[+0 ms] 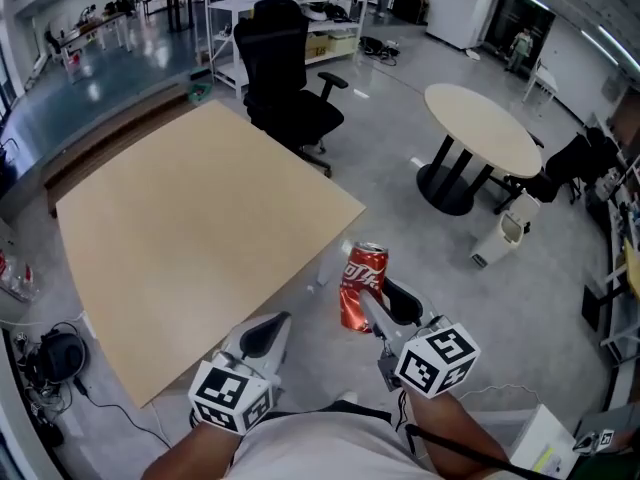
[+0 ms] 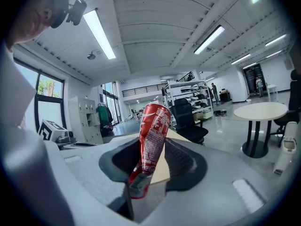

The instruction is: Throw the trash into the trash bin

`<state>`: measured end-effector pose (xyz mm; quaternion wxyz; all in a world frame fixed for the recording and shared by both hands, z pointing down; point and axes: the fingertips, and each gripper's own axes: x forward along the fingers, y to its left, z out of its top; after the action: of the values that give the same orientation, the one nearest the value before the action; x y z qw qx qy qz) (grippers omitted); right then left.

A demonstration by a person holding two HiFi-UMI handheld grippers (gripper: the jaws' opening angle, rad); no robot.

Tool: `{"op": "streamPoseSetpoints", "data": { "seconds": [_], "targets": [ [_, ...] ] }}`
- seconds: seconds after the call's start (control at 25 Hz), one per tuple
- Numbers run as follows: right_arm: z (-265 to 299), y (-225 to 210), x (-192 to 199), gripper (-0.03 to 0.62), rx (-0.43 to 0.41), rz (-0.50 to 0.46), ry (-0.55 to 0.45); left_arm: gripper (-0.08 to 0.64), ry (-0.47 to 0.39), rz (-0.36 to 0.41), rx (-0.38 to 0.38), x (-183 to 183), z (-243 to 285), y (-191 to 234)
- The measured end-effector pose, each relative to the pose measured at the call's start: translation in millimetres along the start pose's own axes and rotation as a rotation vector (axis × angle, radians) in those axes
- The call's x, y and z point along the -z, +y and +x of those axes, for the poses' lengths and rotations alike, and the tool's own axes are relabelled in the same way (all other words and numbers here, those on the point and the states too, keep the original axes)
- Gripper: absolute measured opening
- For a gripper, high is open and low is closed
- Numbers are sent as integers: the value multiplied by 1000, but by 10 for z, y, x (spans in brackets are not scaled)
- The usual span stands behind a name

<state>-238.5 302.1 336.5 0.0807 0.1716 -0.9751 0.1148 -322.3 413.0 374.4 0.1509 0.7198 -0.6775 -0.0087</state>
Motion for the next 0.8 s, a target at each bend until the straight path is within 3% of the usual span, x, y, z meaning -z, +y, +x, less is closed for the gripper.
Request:
{"op": "streamPoseSetpoints", "data": {
  "seconds": [0.44,0.8],
  "targets": [
    [-806,-1115,13,156,173,46,-50,9,47,68,143,92,983,-849],
    [-1793,-1890,25,155,365,87,-117,9,93,120,335,165,1721,-1811]
  ]
}}
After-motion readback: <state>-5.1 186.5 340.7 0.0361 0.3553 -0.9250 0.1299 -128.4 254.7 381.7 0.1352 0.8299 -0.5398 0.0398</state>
